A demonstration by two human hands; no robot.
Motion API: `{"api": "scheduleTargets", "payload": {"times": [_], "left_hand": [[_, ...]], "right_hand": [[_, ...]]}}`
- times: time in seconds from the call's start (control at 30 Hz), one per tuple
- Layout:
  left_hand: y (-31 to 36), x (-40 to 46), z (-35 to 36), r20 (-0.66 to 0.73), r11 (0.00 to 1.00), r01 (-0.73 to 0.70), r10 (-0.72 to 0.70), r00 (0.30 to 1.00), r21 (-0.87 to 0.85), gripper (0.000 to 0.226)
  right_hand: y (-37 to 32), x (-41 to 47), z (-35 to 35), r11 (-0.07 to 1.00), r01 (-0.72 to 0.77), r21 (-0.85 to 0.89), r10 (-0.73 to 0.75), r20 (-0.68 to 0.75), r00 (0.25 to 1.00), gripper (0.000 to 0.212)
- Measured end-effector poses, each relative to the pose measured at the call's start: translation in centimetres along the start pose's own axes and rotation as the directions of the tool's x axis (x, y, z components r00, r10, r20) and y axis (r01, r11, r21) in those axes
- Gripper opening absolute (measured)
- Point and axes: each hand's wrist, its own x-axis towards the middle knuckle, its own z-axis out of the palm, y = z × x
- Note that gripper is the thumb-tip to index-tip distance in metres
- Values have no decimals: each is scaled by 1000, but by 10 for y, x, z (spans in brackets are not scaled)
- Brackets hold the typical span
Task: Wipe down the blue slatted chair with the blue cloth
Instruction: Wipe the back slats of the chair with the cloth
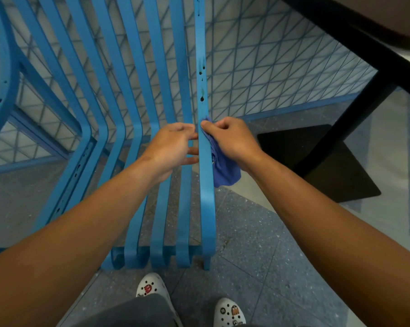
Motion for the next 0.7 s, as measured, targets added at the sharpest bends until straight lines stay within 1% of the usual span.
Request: {"api": "scheduleTargets", "payload": {"times": [0.07,0.13,0.23,0.37,0.43,0.6,0.7], "left_hand": [[0,-7,6,10,1000,-6,6,1000,-29,24],[-2,-10,10,12,1000,-10,10,1000,-24,29],[-5,-14,11,27,1000,-10,9,1000,20,35],[-5,-21,6,48,1000,20,-20,999,-11,42],[-4,-28,1,55,1000,22,-21,998,-7,42],[-8,-45,-13,122,1000,29,-28,992,-6,38],[-12,-51,-19,116,998,55,-53,992,-16,42]], "right_hand": [[6,-11,-1,1000,-3,-4,3,8,1000,32],[11,-22,-1,1000,6,3,-6,8,1000,28],[14,-37,-3,999,8,43,-9,34,999,27],[16,-53,-2,997,8,72,-12,58,998,27],[15,-60,0,997,14,77,-19,62,998,26],[11,-84,7,997,10,76,-18,97,995,23],[13,-100,11,996,-1,90,-9,108,994,22]]}}
